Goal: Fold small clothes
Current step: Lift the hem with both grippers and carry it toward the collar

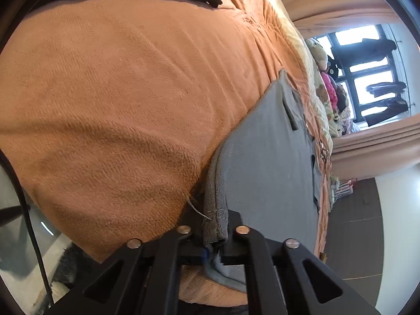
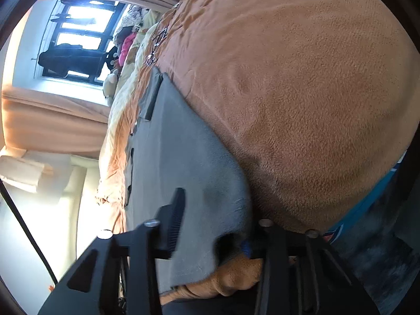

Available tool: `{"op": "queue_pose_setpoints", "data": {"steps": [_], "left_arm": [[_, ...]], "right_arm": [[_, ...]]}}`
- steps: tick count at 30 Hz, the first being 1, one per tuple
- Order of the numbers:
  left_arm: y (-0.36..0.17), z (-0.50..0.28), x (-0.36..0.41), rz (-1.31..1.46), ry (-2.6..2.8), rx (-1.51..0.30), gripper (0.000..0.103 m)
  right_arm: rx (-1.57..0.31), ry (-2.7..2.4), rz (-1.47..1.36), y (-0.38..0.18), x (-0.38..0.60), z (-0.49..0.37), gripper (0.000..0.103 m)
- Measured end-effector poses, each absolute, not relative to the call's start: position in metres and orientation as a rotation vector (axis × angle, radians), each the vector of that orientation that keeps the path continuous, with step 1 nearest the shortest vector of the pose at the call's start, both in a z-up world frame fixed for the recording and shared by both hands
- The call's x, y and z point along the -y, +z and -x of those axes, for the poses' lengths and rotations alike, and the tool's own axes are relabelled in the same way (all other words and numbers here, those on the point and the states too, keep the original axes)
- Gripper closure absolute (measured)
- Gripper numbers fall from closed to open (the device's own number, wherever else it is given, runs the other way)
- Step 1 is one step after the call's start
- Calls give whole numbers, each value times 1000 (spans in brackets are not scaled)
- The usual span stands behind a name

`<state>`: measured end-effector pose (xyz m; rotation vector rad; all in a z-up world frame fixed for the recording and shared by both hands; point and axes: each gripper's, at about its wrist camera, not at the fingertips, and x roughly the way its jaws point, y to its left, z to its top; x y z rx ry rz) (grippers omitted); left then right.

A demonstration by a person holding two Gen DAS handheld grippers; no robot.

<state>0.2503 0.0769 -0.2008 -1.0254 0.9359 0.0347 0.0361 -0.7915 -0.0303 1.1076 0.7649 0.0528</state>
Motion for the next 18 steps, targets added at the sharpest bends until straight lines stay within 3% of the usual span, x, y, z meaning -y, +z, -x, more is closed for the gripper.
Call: {"op": "queue_pose_setpoints", "data": {"steps": [2,4,18], "left_arm": [[-196,-248,-79,1011,39,-925,100],[-191,-247,-83,1010,38,-905,100],[-144,-219,-86,1028,-63,-787,101]], "right_arm": [[-767,50,-1107,-27,793,-37,99],[-749,45,-1105,-23,797,-33,103],[-639,113,-1017,15,801,5,103]]}}
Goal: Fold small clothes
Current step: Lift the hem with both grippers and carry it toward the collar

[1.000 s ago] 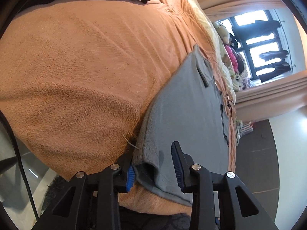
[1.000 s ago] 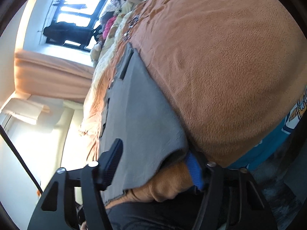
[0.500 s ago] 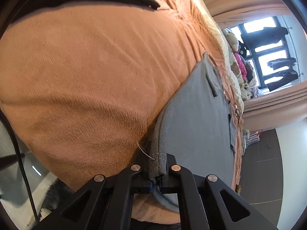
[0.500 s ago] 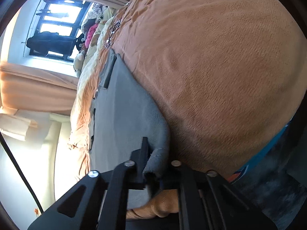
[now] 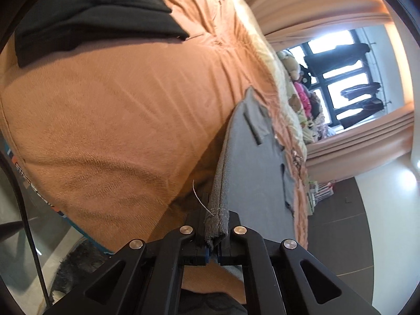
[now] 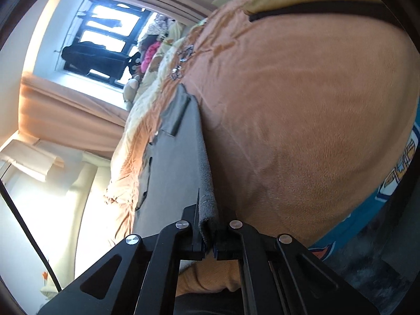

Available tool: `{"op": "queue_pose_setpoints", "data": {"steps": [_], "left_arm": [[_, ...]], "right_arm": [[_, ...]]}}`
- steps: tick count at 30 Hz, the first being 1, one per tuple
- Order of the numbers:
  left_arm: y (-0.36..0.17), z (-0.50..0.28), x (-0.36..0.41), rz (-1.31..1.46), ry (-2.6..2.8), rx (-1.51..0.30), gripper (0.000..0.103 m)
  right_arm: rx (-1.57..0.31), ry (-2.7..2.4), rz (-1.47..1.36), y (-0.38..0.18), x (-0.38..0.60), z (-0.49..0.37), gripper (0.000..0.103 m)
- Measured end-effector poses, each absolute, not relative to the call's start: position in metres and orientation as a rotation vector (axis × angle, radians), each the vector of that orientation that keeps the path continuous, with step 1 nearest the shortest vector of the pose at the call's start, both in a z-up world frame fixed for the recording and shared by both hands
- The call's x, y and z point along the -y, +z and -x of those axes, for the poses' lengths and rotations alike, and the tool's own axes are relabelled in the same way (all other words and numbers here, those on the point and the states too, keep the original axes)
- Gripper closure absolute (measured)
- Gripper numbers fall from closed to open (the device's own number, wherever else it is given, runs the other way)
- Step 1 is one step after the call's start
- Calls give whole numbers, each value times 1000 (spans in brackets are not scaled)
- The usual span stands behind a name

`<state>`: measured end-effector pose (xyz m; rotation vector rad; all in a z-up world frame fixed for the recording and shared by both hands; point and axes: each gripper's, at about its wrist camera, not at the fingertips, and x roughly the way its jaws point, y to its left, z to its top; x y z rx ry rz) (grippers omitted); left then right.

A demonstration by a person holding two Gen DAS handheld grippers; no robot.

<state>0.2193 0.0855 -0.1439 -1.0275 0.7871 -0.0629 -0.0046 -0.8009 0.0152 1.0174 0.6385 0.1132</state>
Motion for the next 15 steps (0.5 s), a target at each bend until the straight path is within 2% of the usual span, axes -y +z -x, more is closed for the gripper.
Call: {"op": "queue_pose_setpoints", "data": {"steps": [15], "left_arm": [[-101,-145,-101,1055,-130,-692,101]], "right_arm": [[-565,179,-972,33,802,66,103]]}}
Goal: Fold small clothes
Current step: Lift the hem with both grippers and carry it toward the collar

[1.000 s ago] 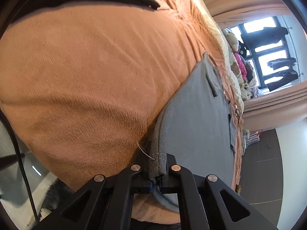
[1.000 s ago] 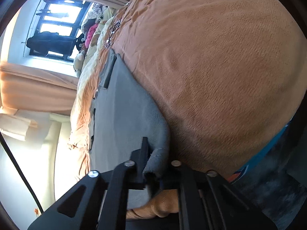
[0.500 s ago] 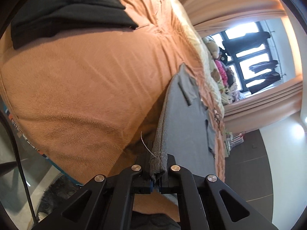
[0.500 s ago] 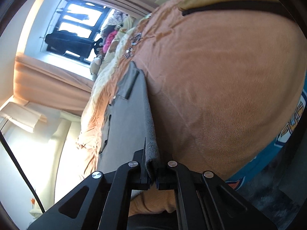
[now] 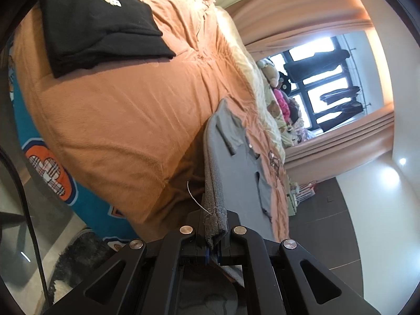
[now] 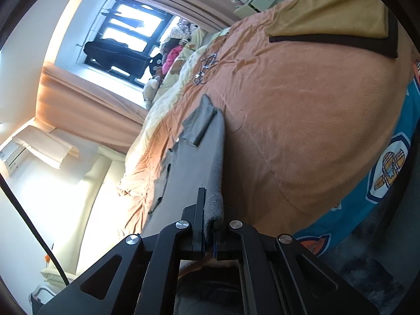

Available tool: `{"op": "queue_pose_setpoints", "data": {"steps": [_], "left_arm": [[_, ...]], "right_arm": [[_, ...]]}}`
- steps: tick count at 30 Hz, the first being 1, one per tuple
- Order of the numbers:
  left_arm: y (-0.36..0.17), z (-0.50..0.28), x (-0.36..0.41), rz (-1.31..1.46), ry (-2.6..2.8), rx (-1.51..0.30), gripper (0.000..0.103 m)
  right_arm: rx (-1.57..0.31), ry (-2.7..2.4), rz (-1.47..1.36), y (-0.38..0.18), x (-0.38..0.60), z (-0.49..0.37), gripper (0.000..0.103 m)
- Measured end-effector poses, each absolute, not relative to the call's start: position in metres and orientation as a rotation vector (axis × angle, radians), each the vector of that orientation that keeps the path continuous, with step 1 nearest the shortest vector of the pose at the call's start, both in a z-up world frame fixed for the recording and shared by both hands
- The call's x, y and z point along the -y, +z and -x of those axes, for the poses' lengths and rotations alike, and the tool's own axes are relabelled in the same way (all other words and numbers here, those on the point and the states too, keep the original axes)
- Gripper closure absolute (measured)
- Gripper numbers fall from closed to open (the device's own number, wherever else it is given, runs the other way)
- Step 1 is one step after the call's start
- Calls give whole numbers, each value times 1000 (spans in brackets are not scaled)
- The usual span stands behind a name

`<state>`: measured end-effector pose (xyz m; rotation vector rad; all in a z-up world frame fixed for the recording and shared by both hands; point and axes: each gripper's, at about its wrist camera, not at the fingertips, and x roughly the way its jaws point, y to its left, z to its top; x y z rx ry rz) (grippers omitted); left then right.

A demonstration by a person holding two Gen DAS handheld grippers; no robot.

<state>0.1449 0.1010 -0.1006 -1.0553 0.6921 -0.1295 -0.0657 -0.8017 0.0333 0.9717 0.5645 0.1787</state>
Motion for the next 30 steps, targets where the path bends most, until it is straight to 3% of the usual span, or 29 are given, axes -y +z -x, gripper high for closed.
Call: {"op": "queue_pose_setpoints", "data": {"steps": [22,30], "left_arm": [[-46,-12,-130,1012,-207,-602,101],[-27,-19,-133,998,-221,-593,101]], "right_arm": [[-502,304,-890,50,808,158,103],[-508,320,-864,55,818,146,103]]}}
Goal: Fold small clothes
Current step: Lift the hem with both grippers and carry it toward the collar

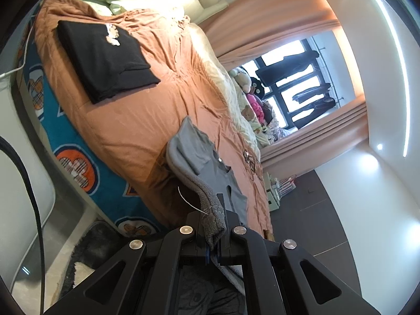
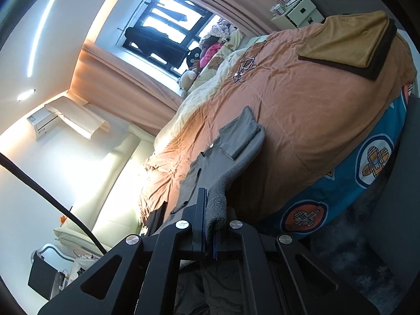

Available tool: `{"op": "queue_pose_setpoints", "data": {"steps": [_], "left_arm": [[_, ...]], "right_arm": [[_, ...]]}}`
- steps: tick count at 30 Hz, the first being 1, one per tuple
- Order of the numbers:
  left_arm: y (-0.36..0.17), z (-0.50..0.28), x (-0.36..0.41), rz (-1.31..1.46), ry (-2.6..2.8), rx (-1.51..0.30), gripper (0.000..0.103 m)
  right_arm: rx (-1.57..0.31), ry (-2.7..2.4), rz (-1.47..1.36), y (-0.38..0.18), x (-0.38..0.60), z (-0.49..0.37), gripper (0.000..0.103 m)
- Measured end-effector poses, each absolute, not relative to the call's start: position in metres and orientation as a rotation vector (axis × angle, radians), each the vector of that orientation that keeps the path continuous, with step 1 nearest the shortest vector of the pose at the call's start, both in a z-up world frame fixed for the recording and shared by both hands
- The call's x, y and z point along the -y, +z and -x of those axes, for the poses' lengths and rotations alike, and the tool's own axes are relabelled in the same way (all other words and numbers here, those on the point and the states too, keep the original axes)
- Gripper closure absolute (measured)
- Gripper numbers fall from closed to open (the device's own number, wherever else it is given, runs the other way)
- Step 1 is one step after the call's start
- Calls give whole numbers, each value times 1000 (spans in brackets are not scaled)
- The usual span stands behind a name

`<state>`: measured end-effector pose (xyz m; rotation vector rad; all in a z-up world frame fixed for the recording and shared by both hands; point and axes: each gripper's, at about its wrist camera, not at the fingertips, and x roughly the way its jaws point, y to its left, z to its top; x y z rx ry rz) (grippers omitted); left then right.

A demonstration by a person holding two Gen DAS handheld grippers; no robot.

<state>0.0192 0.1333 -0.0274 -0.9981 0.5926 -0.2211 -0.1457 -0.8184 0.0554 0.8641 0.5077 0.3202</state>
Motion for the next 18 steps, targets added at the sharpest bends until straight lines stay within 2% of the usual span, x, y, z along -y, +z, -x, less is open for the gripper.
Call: {"op": "queue_pose_setpoints", "data": {"steps": [18], "left_arm": [[56,-175,-116,878,-224,-542,101]], "right_arm": [[-510,372,-742,126,820,-38,103]]}}
